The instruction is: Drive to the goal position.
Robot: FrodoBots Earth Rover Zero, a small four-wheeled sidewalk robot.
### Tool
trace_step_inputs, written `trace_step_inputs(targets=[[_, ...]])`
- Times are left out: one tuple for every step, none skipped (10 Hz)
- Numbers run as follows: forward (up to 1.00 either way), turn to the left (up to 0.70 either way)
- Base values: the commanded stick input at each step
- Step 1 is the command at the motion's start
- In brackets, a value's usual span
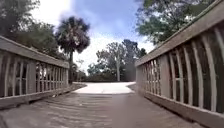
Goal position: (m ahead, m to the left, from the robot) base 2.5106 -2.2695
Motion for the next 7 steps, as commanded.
trace_step_inputs(targets=[[0.45,-0.19],[0.45,0.00],[0.45,0.00],[0.45,0.00],[0.45,0.00],[0.45,0.00],[0.45,0.00]])
